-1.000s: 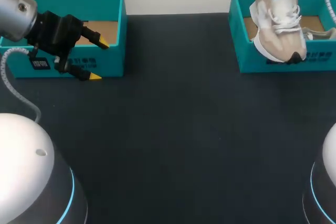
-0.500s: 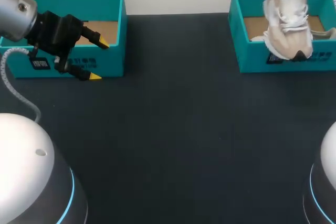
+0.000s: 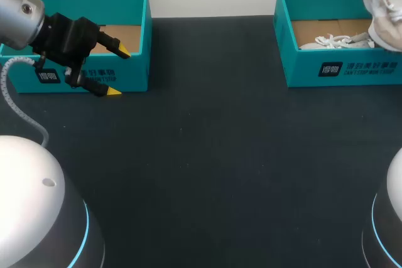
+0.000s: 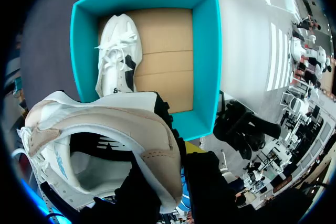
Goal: Take the shoe out of the shoebox, open the shoe tongue, remove and reinsert the insole, then place the shoe into the shoebox
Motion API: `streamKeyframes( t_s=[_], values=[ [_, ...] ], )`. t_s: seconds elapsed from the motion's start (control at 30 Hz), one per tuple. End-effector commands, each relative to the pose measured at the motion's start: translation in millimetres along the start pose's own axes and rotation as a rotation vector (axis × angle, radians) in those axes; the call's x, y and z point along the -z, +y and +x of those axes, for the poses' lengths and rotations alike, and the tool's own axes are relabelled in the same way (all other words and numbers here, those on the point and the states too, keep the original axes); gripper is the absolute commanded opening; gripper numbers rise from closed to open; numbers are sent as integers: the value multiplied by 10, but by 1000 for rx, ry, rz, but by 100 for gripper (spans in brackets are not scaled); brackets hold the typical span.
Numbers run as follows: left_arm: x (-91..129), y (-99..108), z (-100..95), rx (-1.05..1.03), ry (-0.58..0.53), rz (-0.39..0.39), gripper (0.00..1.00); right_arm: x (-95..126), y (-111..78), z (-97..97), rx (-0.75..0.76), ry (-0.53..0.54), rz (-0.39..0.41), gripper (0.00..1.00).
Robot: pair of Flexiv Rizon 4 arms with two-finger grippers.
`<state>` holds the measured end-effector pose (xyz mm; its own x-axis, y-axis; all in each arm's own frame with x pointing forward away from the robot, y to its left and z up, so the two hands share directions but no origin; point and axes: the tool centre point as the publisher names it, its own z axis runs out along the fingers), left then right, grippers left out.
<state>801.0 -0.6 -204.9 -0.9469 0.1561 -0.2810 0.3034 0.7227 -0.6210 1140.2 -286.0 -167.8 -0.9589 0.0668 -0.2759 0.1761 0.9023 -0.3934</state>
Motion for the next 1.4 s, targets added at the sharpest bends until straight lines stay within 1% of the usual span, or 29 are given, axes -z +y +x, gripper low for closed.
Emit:
streamKeyframes(
  t_s=[0.03, 0.1, 0.2, 0.3, 0.33, 0.37, 0.4, 0.47, 0.5, 0.53, 0.57, 0.6, 0.63, 0.7, 0.73, 0.77, 0.8, 0.83, 0.87, 1.4],
  values=[
    [4, 1, 7, 0, 0, -2, 100, -178, -91, -287, -41, 46, -25, 0],
    [4, 1, 7, 0, 0, -2, 100, -187, -113, -327, -66, 48, -43, 0],
    [4, 1, 7, 0, 0, -2, 100, -179, -125, -325, -81, 59, -32, 0],
    [4, 1, 7, 0, 0, -2, 100, -196, -201, -278, -208, 105, 0, 0],
    [4, 1, 7, 0, 0, -2, 100, -210, -241, -258, -316, 134, 35, 0],
    [4, 1, 7, 0, 0, -2, 100, -217, -264, -241, -361, 143, 36, 0],
    [4, 1, 7, 0, 0, -2, 100, -224, -290, -221, -461, 160, 54, 0],
    [4, 1, 7, 0, 0, -2, 100, -227, -350, -177, -604, 188, 70, 0],
    [4, 1, 7, 0, 0, -2, 100, -231, -384, -151, -691, 204, 98, 0],
    [4, 1, 7, 0, 0, -2, 100, -229, -405, -133, -751, 209, 98, 0],
    [4, 1, 7, 0, 0, -2, 100, -225, -422, -117, -844, 218, 121, 0],
    [4, 1, 7, 0, 0, -2, 100, -228, -438, -99, -907, 241, 126, 0],
    [4, 1, 7, 0, 0, -2, 100, -234, -449, -83, -1001, 262, 133, 0],
    [4, 1, 7, 0, 0, -2, 100, -245, -454, -76, -1089, 297, 141, 0],
    [4, 1, 7, 0, 0, -2, 100, -244, -451, -87, -1144, 317, 157, 0],
    [4, 1, 7, 0, 0, -2, 100, -244, -450, -92, -1159, 320, 155, 0],
    [4, 1, 7, 0, 0, -2, 100, -241, -448, -112, -1203, 339, 168, 0],
    [4, 1, 7, 0, 0, -2, 100, -236, -461, -137, -1213, 342, 179, 0],
    [4, 1, 7, 0, 0, -2, 100, -232, -439, -169, -1207, 337, 172, 0],
    [4, 1, 7, 0, 0, -2, 100, -232, -439, -169, -1207, 337, 172, 0]
  ],
)
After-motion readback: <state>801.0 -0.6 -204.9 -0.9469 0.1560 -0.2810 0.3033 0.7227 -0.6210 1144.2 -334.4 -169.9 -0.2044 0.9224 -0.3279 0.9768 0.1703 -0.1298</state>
